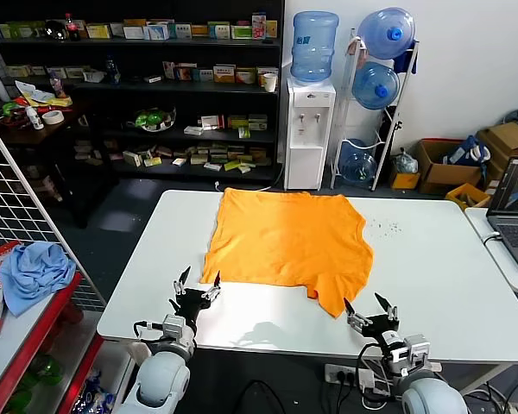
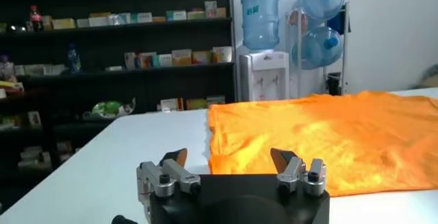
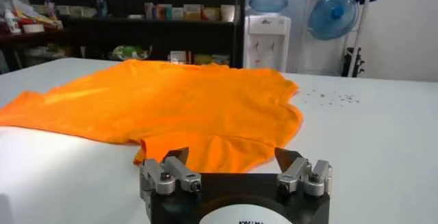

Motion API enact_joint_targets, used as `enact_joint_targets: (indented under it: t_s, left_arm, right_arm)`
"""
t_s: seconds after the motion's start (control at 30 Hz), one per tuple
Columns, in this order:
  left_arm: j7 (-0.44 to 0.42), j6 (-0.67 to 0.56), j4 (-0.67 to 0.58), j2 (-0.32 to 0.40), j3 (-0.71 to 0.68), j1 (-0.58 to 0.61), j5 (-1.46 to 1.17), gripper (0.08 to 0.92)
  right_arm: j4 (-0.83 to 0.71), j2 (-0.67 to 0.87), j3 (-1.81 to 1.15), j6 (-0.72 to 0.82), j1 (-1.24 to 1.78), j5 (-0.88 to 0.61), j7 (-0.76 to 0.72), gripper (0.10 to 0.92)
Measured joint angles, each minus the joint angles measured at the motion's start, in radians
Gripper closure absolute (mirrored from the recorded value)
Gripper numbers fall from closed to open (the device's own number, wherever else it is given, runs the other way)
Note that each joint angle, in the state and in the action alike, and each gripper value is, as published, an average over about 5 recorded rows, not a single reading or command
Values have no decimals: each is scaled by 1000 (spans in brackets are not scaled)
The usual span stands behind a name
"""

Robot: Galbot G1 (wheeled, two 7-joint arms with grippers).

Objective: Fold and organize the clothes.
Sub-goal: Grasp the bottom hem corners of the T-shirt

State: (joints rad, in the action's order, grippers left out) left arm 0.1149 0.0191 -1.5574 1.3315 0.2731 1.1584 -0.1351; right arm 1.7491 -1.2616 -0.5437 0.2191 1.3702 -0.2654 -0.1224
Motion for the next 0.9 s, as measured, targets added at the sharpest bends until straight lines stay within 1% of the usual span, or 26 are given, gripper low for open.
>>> enact_joint_targets:
  t_s: [0.13, 0.47, 0.9]
  left_arm:
    - [4, 28, 1, -7, -3, -11, -6, 177]
    - [26, 148, 17, -23, -22, -62, -51, 177]
    - [45, 233, 45, -20, -25, -100, -96, 177]
  right_arm:
    - [-8, -2, 10, 14, -10, -2, 12, 203]
    - [-42, -17, 44, 56, -50, 7, 56, 203]
    - [-69, -36, 80, 90, -88, 26, 83, 203]
